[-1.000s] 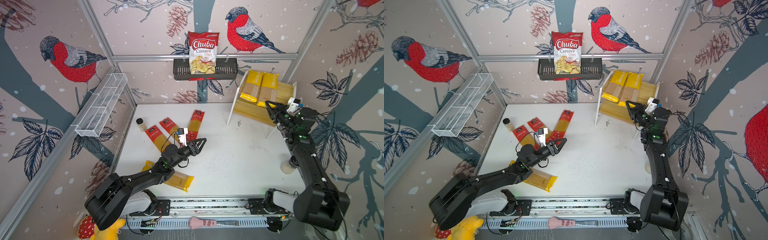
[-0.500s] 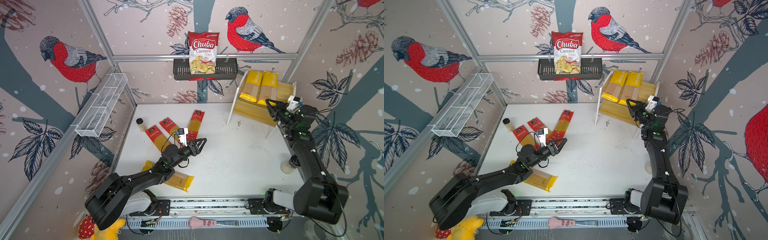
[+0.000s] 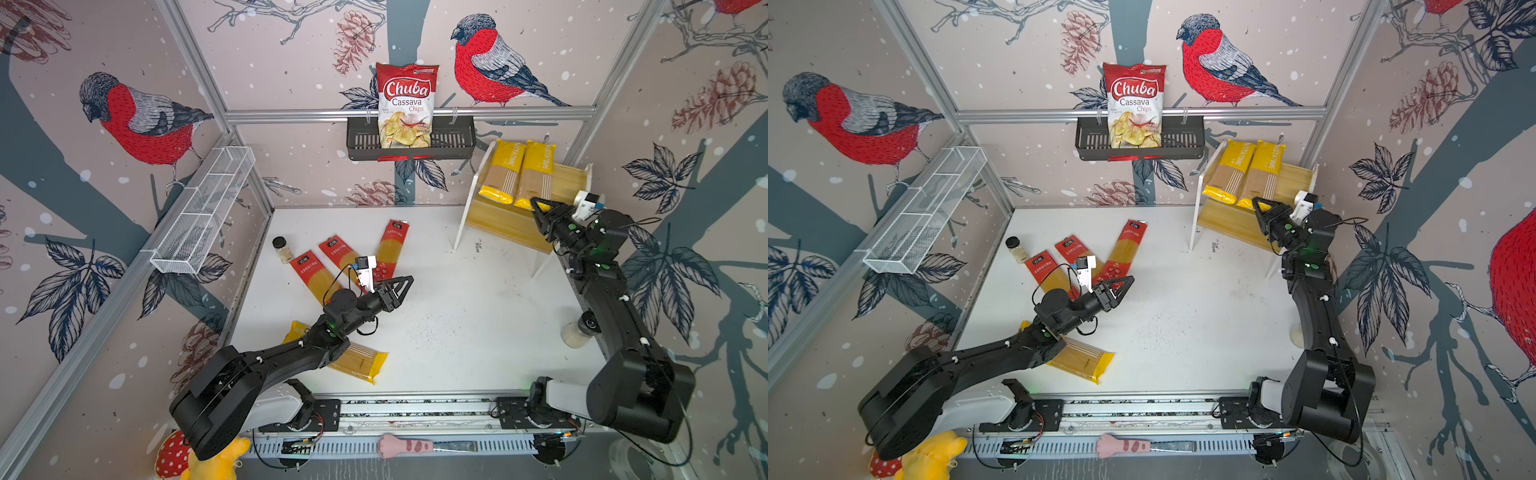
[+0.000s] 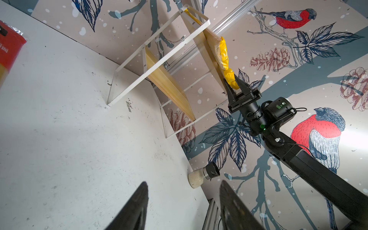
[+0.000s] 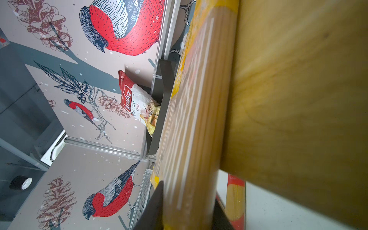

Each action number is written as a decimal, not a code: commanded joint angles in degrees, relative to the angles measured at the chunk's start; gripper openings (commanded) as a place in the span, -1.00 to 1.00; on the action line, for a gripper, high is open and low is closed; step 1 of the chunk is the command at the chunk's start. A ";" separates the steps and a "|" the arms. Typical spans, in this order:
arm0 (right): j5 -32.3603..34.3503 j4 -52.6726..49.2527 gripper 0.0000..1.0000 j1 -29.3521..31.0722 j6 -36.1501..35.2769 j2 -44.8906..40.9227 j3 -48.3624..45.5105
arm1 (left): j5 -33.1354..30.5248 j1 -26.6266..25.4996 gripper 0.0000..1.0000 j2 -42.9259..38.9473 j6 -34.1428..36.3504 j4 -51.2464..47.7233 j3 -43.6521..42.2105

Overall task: Place and organize the pasta boxes and bags onto the shelf
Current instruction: 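Lay the pack on the shelf tier beside the first pack, open right gripper, then withdraw the right gripper from the shelf toward the yellow PASTATIME pack on the table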

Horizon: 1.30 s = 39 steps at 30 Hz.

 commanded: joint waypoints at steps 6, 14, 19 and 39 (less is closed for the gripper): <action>1.09 0.45 0.22 -0.04 0.69 -3.35 -2.17 | -0.35 -0.05 0.13 -1.72 2.54 -1.01 1.27; 2.07 -2.91 0.45 1.79 -1.26 -8.53 -6.32 | -2.33 -0.05 0.14 -4.65 7.32 -7.84 2.96; 7.45 -7.31 0.47 8.38 -4.63 -13.55 -10.47 | -7.97 0.04 0.15 -8.73 15.61 -21.26 6.39; 39.91 -14.00 0.23 56.33 -15.27 -6.19 -17.84 | -19.82 7.06 0.13 -19.07 19.61 -52.91 4.80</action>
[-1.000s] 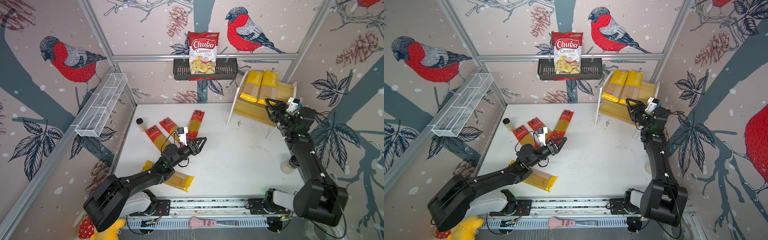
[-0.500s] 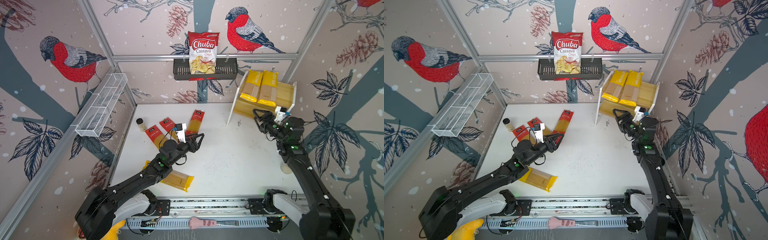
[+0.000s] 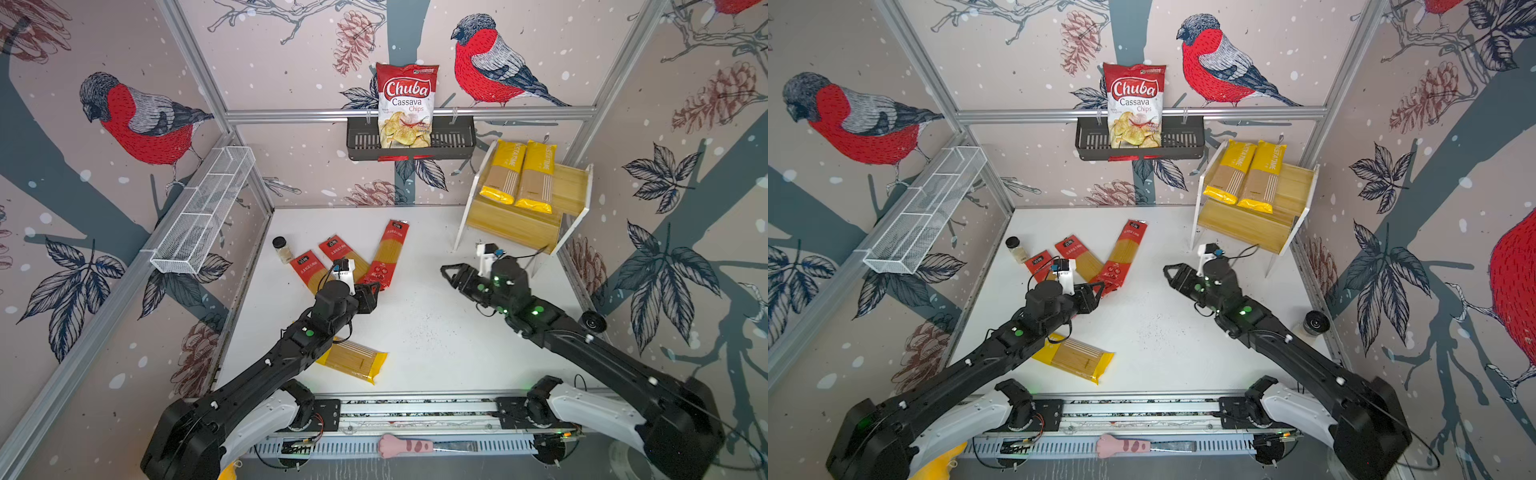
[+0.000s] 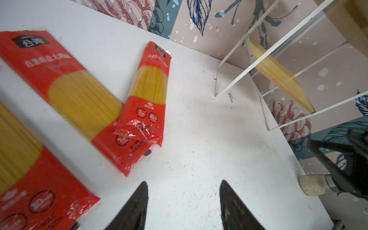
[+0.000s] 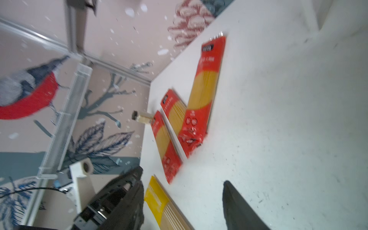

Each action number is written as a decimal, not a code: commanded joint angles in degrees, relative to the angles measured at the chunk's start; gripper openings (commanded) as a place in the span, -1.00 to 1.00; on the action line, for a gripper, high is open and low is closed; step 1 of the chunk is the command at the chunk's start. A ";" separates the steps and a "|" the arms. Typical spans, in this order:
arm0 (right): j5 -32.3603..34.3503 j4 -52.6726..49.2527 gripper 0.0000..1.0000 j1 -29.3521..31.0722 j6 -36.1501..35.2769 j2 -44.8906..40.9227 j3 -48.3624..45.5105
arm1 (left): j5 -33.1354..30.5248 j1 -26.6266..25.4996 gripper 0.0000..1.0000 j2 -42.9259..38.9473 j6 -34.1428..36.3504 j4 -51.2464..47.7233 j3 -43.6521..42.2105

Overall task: Place and organize the pasta boxes and bags onto the shelf
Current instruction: 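Withdraw the right gripper from the shelf toward the yellow PASTATIME pack on the table, then close the right gripper on the yellow end of the PASTATIME pack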

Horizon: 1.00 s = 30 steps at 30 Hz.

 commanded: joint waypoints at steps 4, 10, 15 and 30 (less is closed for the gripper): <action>1.41 3.37 0.19 8.65 -3.89 14.92 4.10 | -4.06 1.04 0.13 -4.15 0.21 -5.33 -0.70; -2.49 1.20 0.17 16.08 -9.83 30.14 14.55 | -8.62 1.22 0.14 -6.64 -2.16 -8.55 -1.39; -9.37 -1.85 0.14 19.98 -14.94 41.54 23.68 | -11.05 1.55 0.14 -8.62 -2.89 -11.38 -0.86; -18.61 -7.24 0.11 23.60 -21.32 60.87 39.95 | -11.94 3.50 0.38 -14.93 -0.44 -14.56 1.31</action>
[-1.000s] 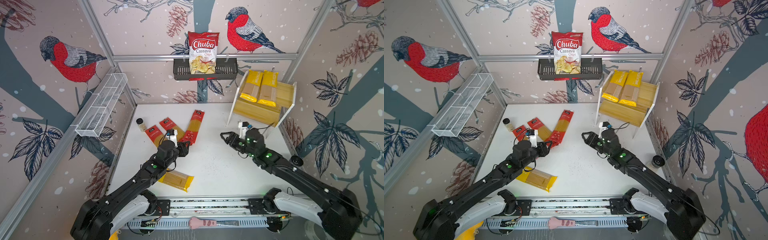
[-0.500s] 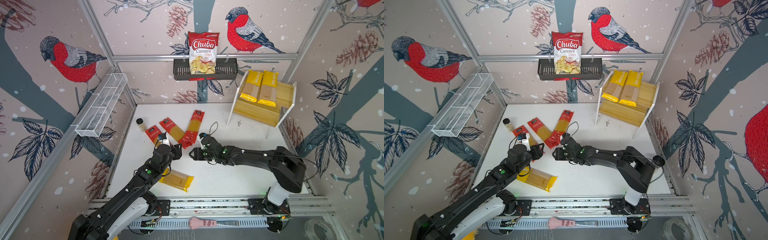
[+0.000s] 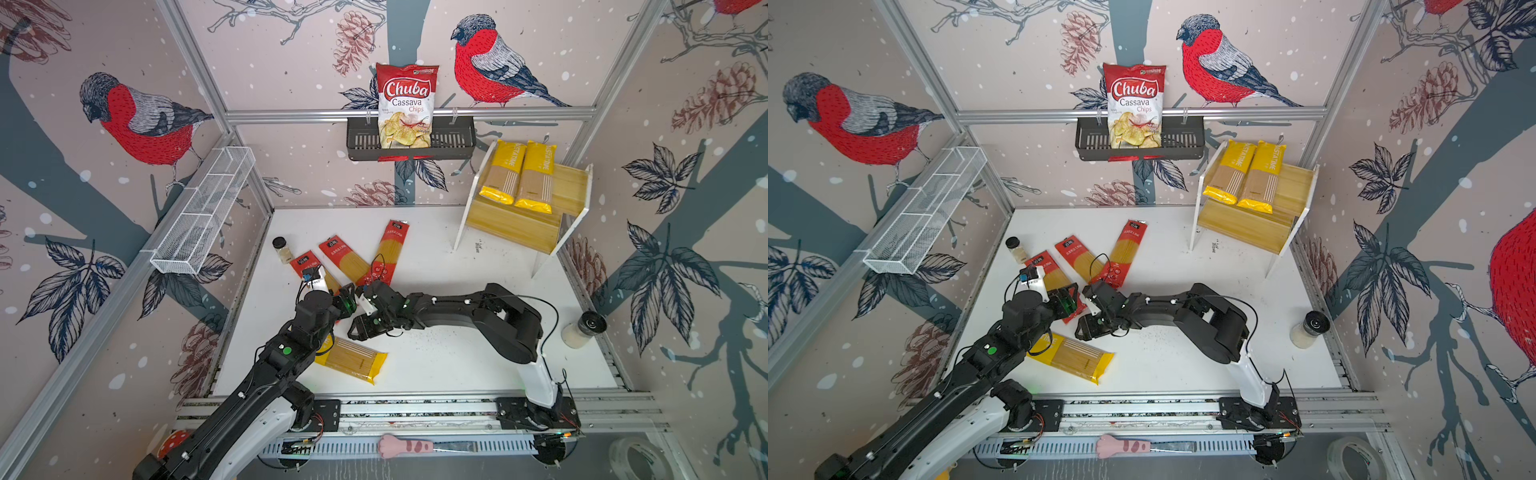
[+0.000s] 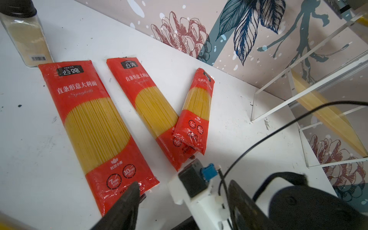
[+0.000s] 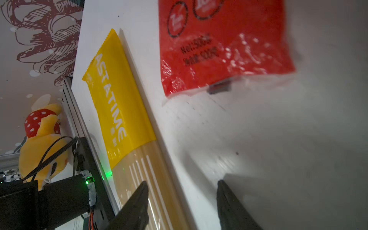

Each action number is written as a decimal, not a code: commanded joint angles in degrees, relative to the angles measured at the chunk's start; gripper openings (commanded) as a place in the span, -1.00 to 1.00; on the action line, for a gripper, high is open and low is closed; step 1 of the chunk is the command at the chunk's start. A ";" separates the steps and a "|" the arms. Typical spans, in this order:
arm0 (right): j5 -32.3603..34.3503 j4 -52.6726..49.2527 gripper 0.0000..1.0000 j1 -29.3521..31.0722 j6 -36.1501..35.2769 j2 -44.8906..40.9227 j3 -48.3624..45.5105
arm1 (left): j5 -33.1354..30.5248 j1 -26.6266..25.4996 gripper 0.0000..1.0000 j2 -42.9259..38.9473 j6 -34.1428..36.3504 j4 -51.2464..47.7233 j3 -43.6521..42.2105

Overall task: Place and organize the pasta boxes and bags onto the shelf
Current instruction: 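Close the right gripper on the yellow end of the PASTATIME pack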

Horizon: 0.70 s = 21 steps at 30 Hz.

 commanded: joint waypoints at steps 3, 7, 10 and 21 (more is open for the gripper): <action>-1.77 -5.58 0.08 1.29 -3.23 4.74 3.93 | 0.96 0.35 0.40 -1.35 2.03 0.48 1.19; -1.88 -8.22 0.04 3.47 -4.49 8.09 7.45 | 2.98 0.39 0.40 -1.31 2.59 1.23 1.75; -0.20 -10.30 -0.03 4.61 -4.93 10.13 9.75 | 4.49 0.43 0.40 -1.96 1.54 3.02 1.61; -0.97 -11.99 -0.75 4.18 -6.58 9.56 11.67 | 8.27 0.37 0.40 -1.11 -1.53 5.71 3.93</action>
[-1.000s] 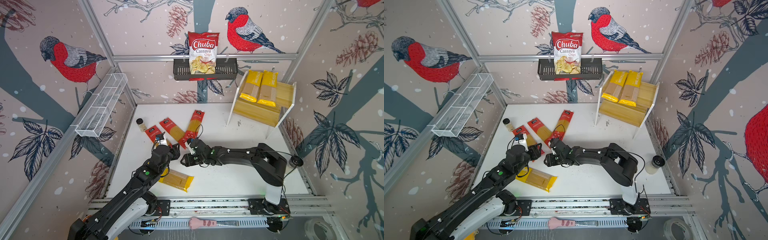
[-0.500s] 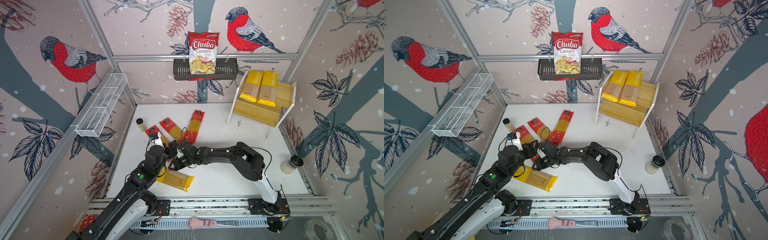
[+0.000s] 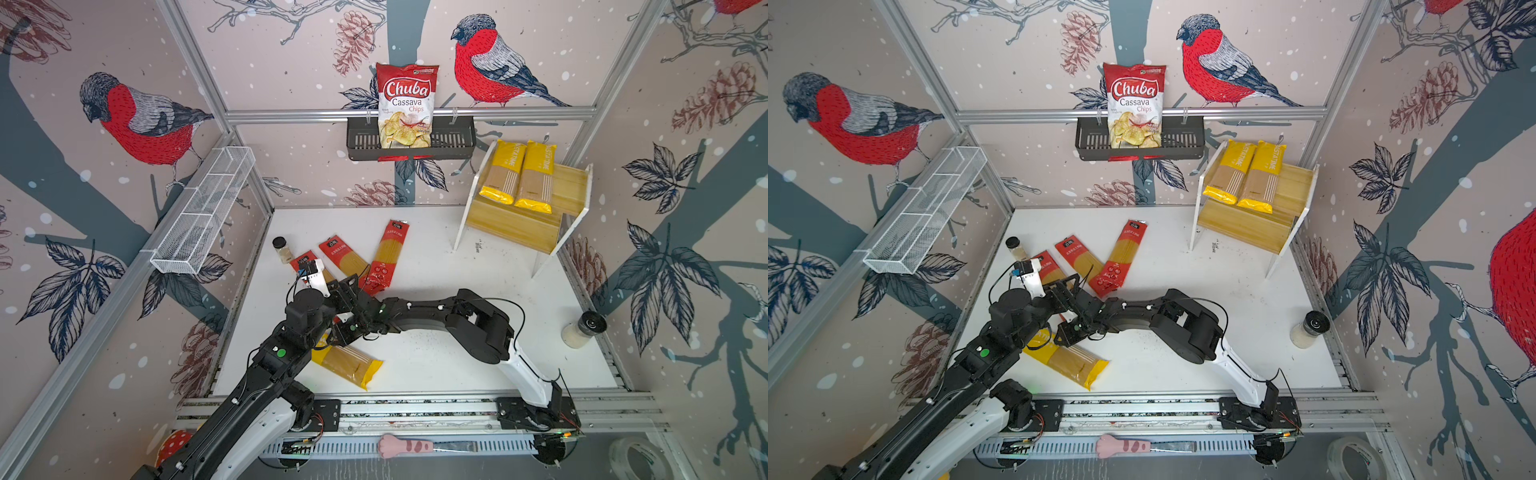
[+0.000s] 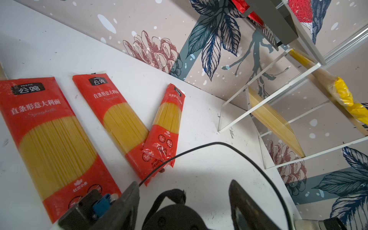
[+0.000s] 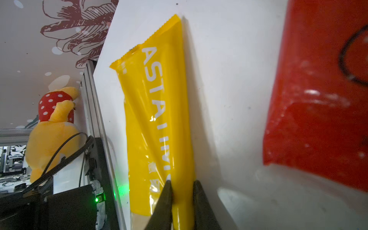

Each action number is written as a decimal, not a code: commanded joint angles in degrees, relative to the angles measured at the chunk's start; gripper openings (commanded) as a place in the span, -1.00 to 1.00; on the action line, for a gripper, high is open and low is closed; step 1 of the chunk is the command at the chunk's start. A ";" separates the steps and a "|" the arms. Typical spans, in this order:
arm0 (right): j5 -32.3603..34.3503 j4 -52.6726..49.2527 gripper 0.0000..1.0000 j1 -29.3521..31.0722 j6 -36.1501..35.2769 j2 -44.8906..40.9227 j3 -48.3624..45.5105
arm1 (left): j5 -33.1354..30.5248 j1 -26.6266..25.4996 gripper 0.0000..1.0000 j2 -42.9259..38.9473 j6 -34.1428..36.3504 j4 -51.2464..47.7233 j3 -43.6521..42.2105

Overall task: Place and organize the pasta boxes and bags onto the shelf
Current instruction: 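Close the right gripper on the yellow end of the PASTATIME pack, then drag the pack with the right gripper toward the left gripper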

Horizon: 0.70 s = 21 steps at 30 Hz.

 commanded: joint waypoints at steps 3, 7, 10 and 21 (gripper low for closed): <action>2.48 -9.68 -0.82 -0.46 -4.57 -3.06 -3.49 | 0.56 -0.07 0.40 1.15 0.99 0.80 2.24; 0.78 -8.56 -0.85 -1.18 -5.70 -5.70 -3.66 | 0.78 -0.01 0.40 3.99 1.91 0.97 4.58; 0.37 -6.48 -0.87 -1.80 -5.76 -8.12 -4.89 | 1.19 -0.07 0.39 5.93 4.49 1.24 6.85; -4.95 11.39 -0.93 -11.01 5.71 -20.07 -17.03 | -0.75 -0.08 0.40 4.26 9.10 -0.14 13.31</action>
